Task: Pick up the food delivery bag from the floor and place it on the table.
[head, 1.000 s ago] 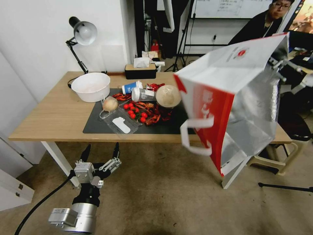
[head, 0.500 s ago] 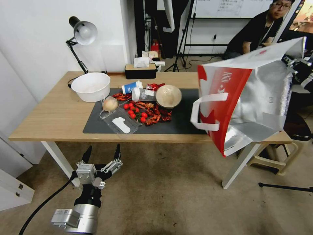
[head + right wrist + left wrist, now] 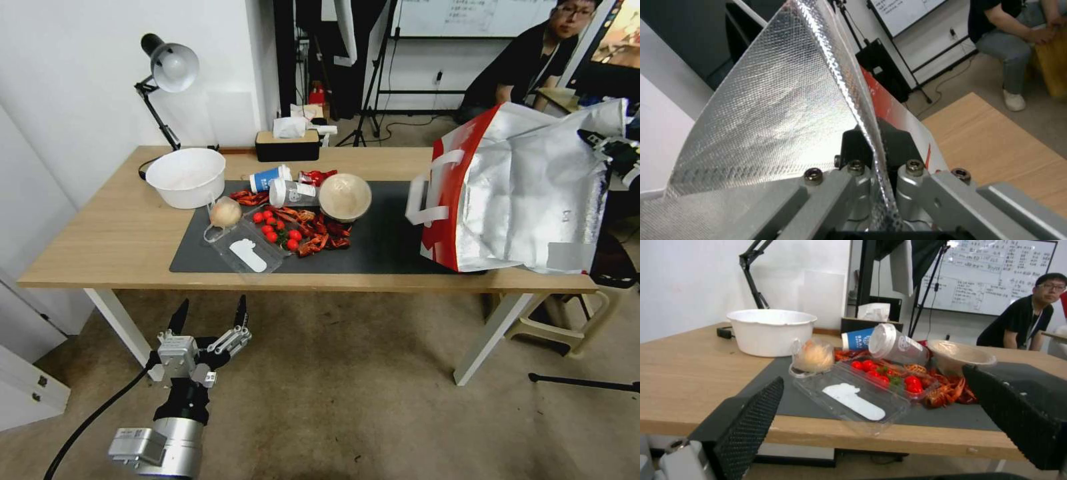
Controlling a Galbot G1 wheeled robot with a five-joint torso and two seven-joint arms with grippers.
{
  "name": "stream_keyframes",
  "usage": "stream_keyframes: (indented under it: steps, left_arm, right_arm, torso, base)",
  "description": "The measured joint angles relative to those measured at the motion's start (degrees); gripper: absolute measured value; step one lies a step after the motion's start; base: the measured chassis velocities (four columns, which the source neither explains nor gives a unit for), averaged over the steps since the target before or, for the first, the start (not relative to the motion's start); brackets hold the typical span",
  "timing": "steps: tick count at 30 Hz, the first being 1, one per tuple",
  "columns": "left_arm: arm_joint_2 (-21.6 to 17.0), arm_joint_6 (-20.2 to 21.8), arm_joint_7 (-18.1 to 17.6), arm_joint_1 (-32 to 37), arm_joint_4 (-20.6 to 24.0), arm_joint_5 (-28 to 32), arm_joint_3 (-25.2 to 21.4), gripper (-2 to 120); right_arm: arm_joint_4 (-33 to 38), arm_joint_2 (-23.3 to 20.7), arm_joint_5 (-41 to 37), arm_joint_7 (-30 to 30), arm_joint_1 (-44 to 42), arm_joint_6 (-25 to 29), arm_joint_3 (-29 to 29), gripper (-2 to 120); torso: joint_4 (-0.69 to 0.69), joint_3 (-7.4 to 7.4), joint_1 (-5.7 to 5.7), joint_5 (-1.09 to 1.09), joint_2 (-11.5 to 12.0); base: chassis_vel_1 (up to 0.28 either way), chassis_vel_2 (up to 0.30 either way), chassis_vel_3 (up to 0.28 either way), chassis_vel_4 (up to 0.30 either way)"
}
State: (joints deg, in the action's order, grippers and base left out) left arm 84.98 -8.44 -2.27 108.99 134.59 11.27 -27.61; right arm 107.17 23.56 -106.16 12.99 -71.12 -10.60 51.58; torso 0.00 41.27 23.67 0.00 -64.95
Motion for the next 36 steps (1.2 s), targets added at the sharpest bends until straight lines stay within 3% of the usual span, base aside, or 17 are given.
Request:
stream_keyframes:
  steps: [20,36]
  left_arm:
    - [0.65,-0.78,0.13,0.57,0.53,-0.61,0.10,100]
    - [0.56,-1.25,0.38,-0.01,0.12,-0.12,-0.06,100]
  right_arm:
    - [-2.71,-0.67,2.15,1.39,3.33,-1.52,-3.45,0]
    - [-6.57,-0.19,3.81,2.73,12.07,-2.75,-12.98,0]
  torso:
    - [-0.01,-0.01,-0.01,0.00,0.01]
    - [-0.01,0.00,-0.01,0.00,0.02]
  base:
    - [0.000,0.000,0.000,0.000]
    - [0.000,0.000,0.000,0.000]
